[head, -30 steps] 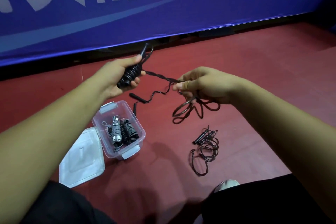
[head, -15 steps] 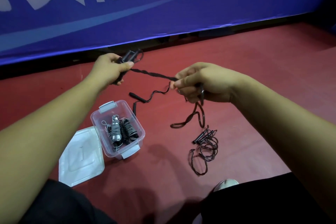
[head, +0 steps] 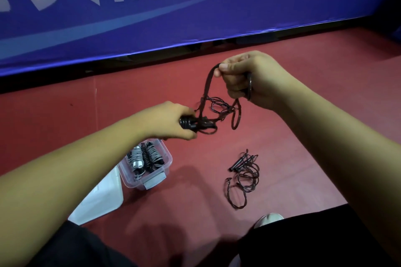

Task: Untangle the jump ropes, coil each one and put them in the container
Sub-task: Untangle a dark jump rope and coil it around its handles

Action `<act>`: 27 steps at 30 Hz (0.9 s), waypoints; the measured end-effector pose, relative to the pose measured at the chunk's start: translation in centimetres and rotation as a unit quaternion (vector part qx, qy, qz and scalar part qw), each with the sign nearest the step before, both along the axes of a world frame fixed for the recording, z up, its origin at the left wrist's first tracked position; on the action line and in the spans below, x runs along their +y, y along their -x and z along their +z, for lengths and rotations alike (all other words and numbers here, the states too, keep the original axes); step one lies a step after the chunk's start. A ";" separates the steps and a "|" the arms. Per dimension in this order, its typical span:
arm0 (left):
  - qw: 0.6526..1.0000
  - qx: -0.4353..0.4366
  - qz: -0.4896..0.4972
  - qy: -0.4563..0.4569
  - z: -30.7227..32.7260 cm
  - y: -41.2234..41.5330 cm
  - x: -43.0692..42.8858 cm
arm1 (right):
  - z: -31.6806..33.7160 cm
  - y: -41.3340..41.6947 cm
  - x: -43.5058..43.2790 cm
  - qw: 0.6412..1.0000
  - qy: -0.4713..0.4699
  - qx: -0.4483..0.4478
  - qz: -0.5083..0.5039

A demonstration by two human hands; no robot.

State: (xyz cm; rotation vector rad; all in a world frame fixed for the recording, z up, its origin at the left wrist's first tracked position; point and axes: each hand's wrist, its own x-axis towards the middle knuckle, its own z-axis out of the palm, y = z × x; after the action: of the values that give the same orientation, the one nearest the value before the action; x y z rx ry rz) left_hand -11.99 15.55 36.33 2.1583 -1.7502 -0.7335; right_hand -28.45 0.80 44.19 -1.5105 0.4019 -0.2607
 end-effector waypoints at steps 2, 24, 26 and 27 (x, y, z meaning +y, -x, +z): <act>1.000 0.004 -0.017 -0.017 0.0 1.3 0.2 | -0.2 0.0 -0.3 1.000 -0.001 0.007 -0.015; 0.888 0.403 0.069 0.211 4.2 1.6 0.6 | -4.8 1.7 -2.7 0.957 0.210 0.198 -0.017; 0.877 0.409 0.113 0.227 4.5 1.1 0.4 | -5.1 1.7 -2.2 0.967 0.163 0.191 0.043; 0.872 0.408 0.131 0.235 4.6 0.7 0.3 | -5.1 1.7 -2.0 0.972 0.136 0.181 0.068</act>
State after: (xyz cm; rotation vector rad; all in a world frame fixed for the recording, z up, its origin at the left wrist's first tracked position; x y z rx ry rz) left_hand -12.67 15.81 40.93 1.3923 -1.0186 -0.8566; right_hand -30.14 -1.16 39.13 -1.8536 0.5653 0.0758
